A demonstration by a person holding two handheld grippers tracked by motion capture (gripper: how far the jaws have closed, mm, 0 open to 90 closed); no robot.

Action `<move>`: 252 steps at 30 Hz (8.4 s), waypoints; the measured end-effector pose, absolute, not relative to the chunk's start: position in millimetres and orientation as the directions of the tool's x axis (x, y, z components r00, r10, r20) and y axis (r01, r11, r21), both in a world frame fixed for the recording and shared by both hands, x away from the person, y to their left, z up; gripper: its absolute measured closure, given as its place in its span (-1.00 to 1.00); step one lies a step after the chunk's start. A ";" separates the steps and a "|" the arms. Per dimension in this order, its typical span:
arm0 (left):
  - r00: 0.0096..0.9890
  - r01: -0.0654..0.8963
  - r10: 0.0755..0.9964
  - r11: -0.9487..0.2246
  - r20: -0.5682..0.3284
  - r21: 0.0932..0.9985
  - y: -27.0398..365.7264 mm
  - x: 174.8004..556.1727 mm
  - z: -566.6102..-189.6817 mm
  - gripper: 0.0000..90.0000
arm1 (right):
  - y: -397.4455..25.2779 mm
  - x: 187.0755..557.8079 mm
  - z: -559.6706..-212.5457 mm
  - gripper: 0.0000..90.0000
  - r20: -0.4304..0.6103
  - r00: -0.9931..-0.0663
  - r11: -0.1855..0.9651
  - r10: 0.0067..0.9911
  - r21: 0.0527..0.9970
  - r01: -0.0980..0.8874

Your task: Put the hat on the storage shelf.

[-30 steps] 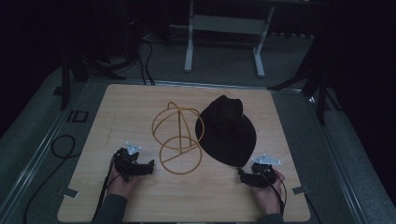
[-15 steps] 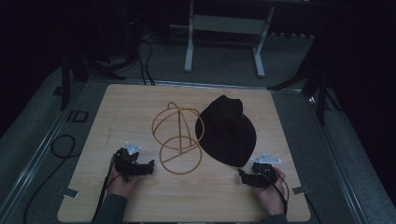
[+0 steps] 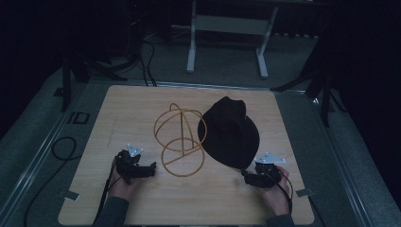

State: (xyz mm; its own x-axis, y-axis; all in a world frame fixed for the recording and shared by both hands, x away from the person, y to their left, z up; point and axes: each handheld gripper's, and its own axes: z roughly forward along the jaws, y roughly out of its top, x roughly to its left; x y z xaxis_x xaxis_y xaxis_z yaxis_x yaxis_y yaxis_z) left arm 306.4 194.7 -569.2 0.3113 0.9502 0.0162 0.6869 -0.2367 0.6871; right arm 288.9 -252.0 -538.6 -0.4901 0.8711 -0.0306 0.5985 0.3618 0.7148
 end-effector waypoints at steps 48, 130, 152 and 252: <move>0.310 0.688 0.951 -0.235 0.014 0.687 194.6 306.3 -569.1 -0.99 | -229.3 363.7 -496.1 -0.07 -0.049 -0.544 0.442 0.838 0.646 0.622; 0.312 0.688 0.950 -0.235 0.013 0.687 194.1 306.6 -569.2 -0.99 | -176.7 432.6 -442.8 0.95 -0.042 -0.646 0.599 0.763 0.423 0.680; 0.313 0.688 0.950 -0.236 0.013 0.686 194.1 306.6 -569.1 -0.99 | -175.7 421.8 -418.9 0.95 -0.111 -0.677 0.642 0.728 0.460 0.614; 0.314 0.687 0.949 -0.238 0.015 0.686 194.3 306.7 -569.1 -0.99 | -238.5 399.9 -305.5 0.94 -0.041 -0.785 0.615 0.618 0.647 0.450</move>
